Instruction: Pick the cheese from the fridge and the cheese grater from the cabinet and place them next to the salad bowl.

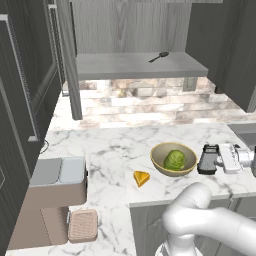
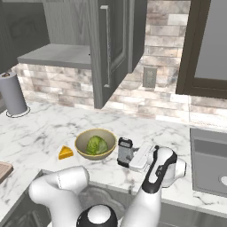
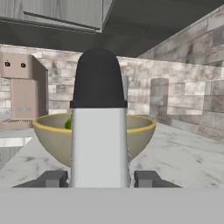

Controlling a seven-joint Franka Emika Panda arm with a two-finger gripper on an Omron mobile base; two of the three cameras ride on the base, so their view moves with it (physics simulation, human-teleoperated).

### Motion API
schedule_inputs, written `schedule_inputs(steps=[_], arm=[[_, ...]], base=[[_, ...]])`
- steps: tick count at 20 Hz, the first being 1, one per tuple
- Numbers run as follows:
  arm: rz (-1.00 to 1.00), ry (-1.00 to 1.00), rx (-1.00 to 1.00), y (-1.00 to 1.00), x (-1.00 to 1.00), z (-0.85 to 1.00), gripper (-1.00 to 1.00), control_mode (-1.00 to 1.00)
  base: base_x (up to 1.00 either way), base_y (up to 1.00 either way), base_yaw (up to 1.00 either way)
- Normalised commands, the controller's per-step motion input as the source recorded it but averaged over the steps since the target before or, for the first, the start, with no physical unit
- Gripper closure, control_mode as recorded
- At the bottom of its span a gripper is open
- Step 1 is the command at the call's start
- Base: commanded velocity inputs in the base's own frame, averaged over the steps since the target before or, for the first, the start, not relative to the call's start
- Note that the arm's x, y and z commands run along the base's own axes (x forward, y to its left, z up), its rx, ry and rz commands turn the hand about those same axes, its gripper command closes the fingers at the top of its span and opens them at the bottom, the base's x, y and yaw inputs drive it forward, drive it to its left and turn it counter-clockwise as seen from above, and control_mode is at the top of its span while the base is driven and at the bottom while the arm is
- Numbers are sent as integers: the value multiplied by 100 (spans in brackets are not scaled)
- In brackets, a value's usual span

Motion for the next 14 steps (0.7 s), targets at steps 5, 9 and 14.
schedule_inputs(steps=[5, 9, 14], arm=[[3, 0, 0, 0, 0, -17, 100, -100], [3, 0, 0, -11, 0, -10, -100, -100], [5, -4, 0, -21, 0, 0, -100, -100]], base=[[0, 0, 0], [0, 0, 0], [0, 0, 0]])
